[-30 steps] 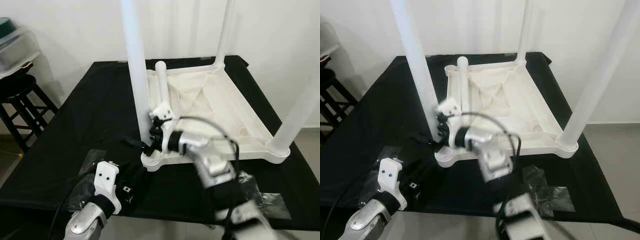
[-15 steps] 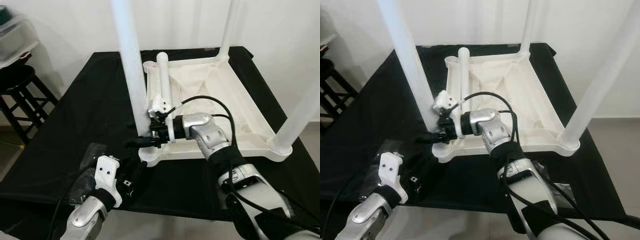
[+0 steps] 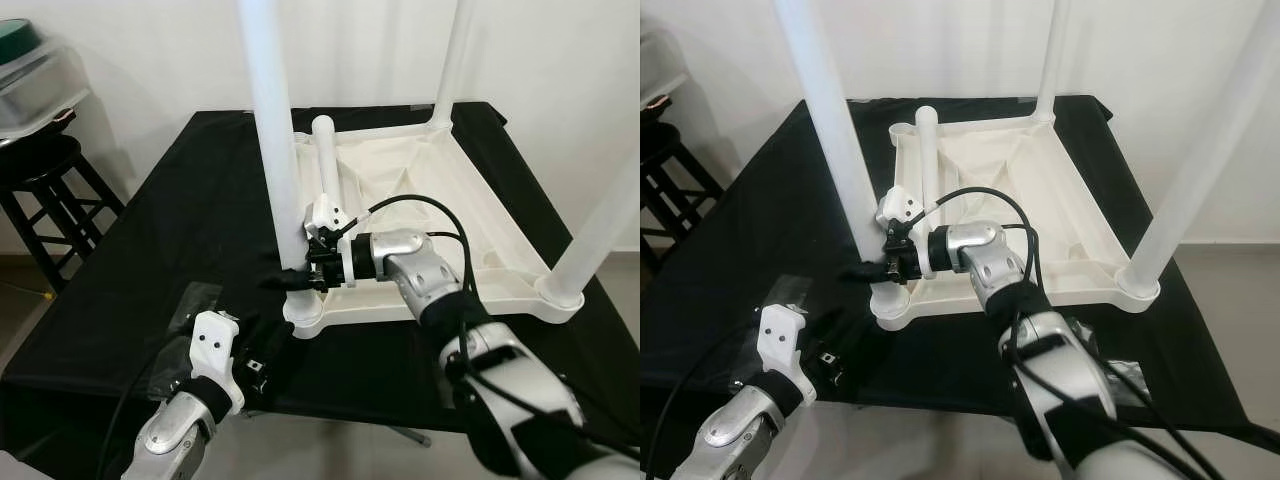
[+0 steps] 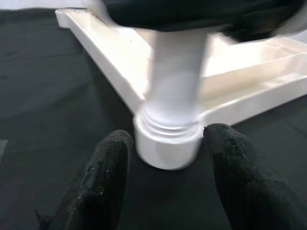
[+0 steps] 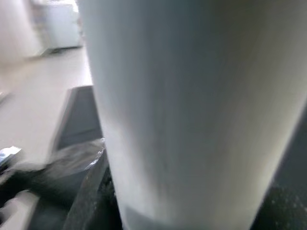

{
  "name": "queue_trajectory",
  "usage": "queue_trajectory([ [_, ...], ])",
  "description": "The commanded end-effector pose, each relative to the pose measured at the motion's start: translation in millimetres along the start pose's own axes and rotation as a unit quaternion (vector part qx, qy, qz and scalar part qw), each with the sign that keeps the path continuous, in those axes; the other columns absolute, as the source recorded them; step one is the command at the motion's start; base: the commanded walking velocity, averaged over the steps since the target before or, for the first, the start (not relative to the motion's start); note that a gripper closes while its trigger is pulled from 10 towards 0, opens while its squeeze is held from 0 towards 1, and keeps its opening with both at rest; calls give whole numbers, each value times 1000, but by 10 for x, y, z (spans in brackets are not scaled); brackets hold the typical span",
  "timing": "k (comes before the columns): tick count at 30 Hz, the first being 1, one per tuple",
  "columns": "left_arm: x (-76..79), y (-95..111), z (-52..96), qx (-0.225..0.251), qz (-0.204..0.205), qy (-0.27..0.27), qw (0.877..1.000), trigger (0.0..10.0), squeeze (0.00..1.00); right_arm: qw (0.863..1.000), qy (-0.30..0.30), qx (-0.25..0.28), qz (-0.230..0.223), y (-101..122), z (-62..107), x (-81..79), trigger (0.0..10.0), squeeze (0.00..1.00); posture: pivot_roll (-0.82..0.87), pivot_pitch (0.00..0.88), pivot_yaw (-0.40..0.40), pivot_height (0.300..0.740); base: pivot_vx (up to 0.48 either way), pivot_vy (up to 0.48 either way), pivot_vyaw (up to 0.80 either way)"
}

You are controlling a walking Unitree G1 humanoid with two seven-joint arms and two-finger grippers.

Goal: Building children table

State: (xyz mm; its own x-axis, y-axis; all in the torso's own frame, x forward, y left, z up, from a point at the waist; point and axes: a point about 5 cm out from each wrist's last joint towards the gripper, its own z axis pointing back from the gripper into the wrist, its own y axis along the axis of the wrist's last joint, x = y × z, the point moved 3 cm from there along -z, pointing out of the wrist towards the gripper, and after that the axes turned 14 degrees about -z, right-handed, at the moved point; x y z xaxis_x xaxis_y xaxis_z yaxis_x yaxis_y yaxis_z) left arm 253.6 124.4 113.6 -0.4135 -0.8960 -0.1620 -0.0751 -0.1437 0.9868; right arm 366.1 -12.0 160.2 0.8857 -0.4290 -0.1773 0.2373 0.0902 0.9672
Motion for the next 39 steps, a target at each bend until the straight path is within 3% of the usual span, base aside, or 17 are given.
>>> queue_trajectory([
  [1,-10,-52,31,-10,2,3,1000,10000,0,976,-190,-66,-85,-579,155,169,0,0,30,66,39,740,0,0,0],
  [3,-32,-66,34,-13,1,3,1000,10000,0,959,-261,-60,-90,-687,218,-70,0,0,-16,50,66,740,0,0,0],
  [8,-27,-79,7,-13,4,-6,1000,10000,0,959,-265,-42,-93,-552,147,55,0,0,7,39,44,740,0,0,0],
  [11,-38,-73,3,-13,-4,2,1000,10000,0,965,-243,-24,-98,-373,-31,26,0,0,-1,39,56,740,0,0,0],
  [12,-42,-72,3,-13,-5,5,1000,10000,0,964,-246,-18,-98,-322,-54,18,3569,0,5,37,55,740,0,0,0],
  [13,-45,-72,1,-13,-5,6,1000,10000,0,963,-246,-1,-107,-258,-70,21,10000,0,6,38,56,740,0,0,0],
  [16,-44,-70,-2,-13,-4,5,1000,10000,0,966,-231,27,-113,-100,-49,-63,10000,118,5,39,55,740,0,0,0],
  [17,-43,-69,-4,-13,-3,5,1000,10000,0,970,-213,29,-112,-63,-46,-76,10000,1000,3,41,57,740,0,0,0],
  [19,-42,-69,-5,-12,-3,4,1000,10000,0,972,-203,30,-112,-41,-42,-83,10000,1000,3,41,57,740,0,0,0],
  [22,-35,-69,-14,-11,0,3,1000,10000,0,990,-89,58,-89,149,-29,-105,10000,1000,3,42,54,740,0,0,0],
  [24,-35,-69,-14,-11,0,3,1000,10000,0,990,-89,58,-89,149,-29,-105,10000,1000,3,42,54,740,0,0,0],
  [27,-30,-69,-22,-11,1,3,1000,10000,0,997,52,49,-23,290,107,-175,10000,1000,6,39,50,740,0,0,0],
  [29,-29,-69,-23,-10,1,3,1000,10000,0,996,72,44,-8,301,136,-190,10000,1000,6,39,50,740,0,0,0],
  [30,-31,-69,-26,-10,1,4,1000,10000,0,995,99,21,6,285,170,-177,10000,0,9,38,47,740,0,0,0],
  [36,-33,-74,-32,-11,1,4,1000,10000,0,985,167,-42,2,211,255,-109,10000,0,13,35,49,740,0,0,0],
  [37,-31,-74,-33,-11,1,3,1000,10000,0,983,174,-52,-2,186,261,-103,7412,0,15,33,50,740,0,0,0],
  [39,-30,-75,-33,-11,0,3,1000,10000,0,982,178,-57,-5,172,264,-100,7412,0,15,33,50,740,0,0,0],
])
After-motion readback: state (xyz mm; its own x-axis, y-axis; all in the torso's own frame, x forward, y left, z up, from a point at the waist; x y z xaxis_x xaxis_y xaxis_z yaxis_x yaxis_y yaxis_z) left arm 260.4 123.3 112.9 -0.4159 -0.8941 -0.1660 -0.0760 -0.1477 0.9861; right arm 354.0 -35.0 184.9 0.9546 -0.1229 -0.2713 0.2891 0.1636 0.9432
